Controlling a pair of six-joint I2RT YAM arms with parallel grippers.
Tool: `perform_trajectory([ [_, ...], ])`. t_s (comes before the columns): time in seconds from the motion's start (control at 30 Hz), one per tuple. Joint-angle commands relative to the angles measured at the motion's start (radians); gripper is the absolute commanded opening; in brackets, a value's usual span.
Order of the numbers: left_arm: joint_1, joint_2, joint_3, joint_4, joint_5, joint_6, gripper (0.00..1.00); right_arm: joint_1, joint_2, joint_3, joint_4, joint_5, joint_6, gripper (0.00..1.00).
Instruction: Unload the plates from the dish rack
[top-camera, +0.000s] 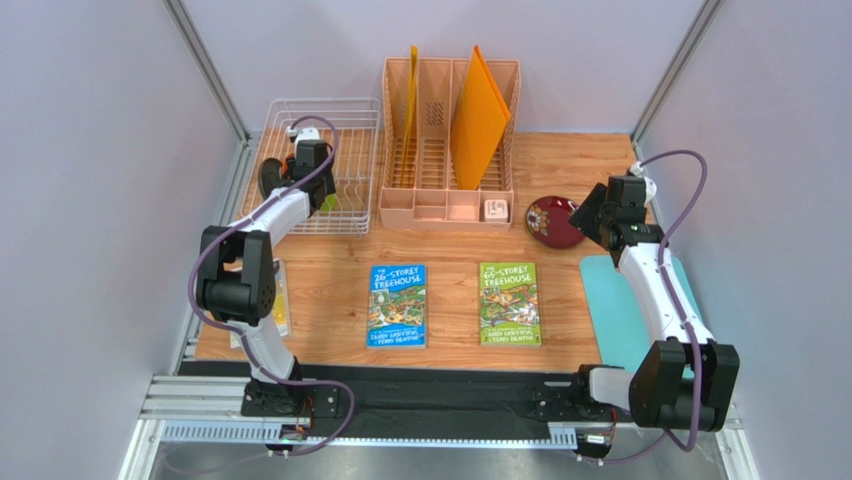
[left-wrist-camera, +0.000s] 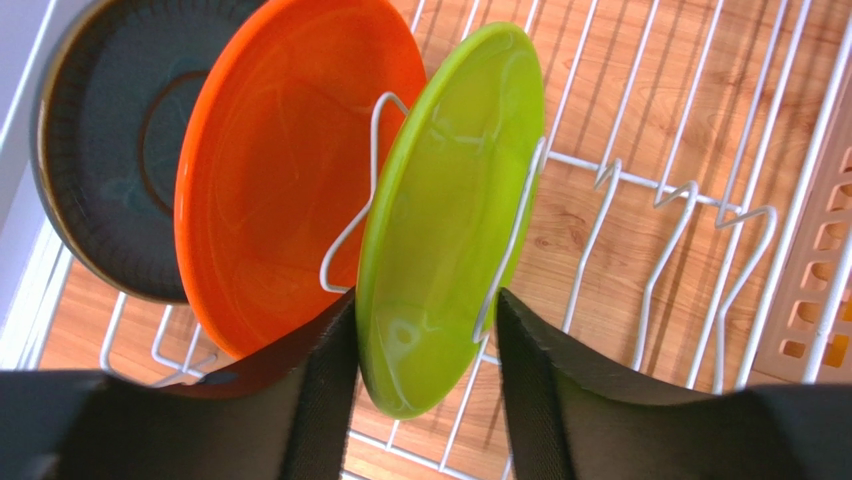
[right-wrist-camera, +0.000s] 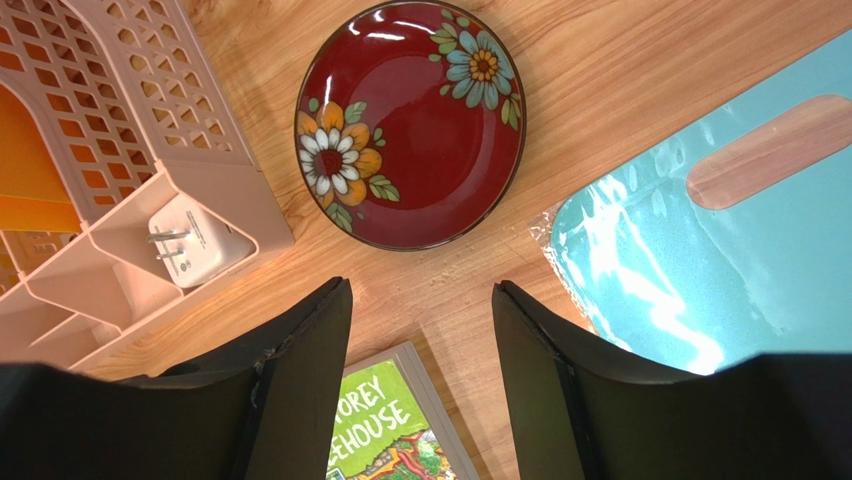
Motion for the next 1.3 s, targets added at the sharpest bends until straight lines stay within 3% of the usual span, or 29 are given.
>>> perform_trajectory([
  [0.0,0.005,-0.037,-0.017,0.082,-0.012,-0.030,0.50,0.015,0.004,-0.007,0.004,0.019,-0.008,0.59],
  [0.03,0.005,-0.052,-0.025,0.084,-0.015,-0.035,0.42,0.017,0.014,-0.005,0.002,0.019,-0.008,0.59],
  [0.1,0.005,-0.068,-0.046,0.096,-0.020,-0.035,0.38,0.023,0.018,-0.007,0.002,0.020,-0.010,0.59],
  [0.33,0.005,-0.126,-0.081,0.090,-0.035,-0.018,0.01,0.024,0.057,-0.025,0.005,0.013,-0.011,0.59],
  [0.77,-0.032,-0.381,-0.252,0.266,-0.104,0.215,0.00,0.034,0.067,-0.042,0.013,0.002,-0.020,0.59],
  [0.97,-0.108,-0.505,-0.259,0.196,-0.235,0.223,0.00,0.052,0.017,-0.019,-0.035,0.025,-0.028,0.59],
  [1.07,-0.114,-0.575,-0.226,0.018,-0.152,0.060,0.00,0.086,-0.060,-0.011,-0.041,-0.050,-0.036,0.60],
  [1.13,-0.114,-0.628,-0.235,-0.039,0.045,-0.018,0.00,0.093,-0.129,-0.019,-0.024,-0.133,-0.036,0.60],
  [1.23,-0.116,-0.671,-0.288,0.007,0.370,-0.173,0.00,0.119,-0.201,-0.043,0.042,-0.305,-0.027,0.62],
  [1.27,-0.124,-0.671,-0.302,0.033,0.441,-0.237,0.00,0.132,-0.213,-0.053,0.066,-0.355,-0.016,0.68],
])
